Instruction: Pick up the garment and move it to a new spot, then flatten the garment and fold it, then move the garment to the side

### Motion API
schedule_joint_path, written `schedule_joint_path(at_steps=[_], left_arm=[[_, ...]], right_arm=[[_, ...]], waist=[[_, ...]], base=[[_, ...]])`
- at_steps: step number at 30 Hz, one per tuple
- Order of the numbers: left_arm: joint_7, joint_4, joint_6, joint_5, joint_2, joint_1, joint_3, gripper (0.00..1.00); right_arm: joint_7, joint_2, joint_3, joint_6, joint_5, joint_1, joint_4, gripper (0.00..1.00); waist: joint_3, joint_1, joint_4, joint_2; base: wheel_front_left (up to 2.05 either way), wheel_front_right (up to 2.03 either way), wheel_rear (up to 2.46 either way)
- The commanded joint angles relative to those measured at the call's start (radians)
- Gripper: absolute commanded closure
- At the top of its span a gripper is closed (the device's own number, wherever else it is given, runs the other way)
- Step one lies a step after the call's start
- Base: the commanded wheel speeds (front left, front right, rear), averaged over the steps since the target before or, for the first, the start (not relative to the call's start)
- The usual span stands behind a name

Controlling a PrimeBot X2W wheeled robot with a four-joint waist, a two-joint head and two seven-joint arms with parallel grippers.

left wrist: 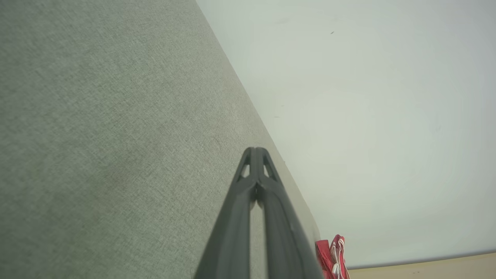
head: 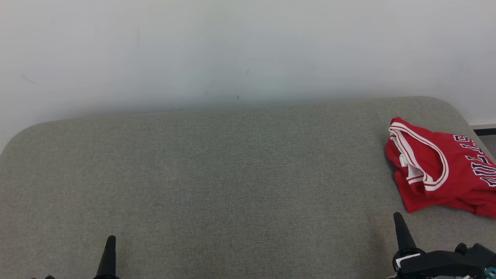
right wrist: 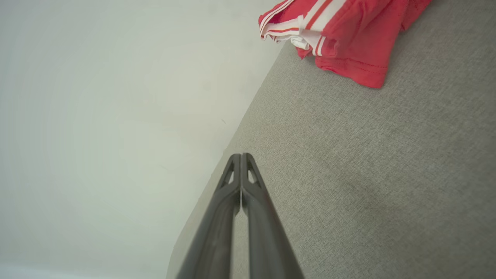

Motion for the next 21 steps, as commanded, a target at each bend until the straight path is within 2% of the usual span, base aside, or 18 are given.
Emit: schedule_joint_path(at_steps=[1,21], left_arm=[[0.005,-0.013,-0.005,-0.025,0.007,-0.025,0.001,1.00],[0.057,-0.014,-0.013,-0.221,0.008,-0.054,0.001,1.00]], right_arm=[[0.004,0.000,-0.005,-0.001,0.028,-0.019,-0.013,1.00],[0.056,0.001,-0.034,-0.002,0.230,-0.029,-0.039,1.00]], waist=[[0.001,-0.0001,0.000,-0.0001],[0.016,-0.0001,0.008,-0.0001]], base=[[0.00,0.00,0.00],[0.00,0.00,0.00]])
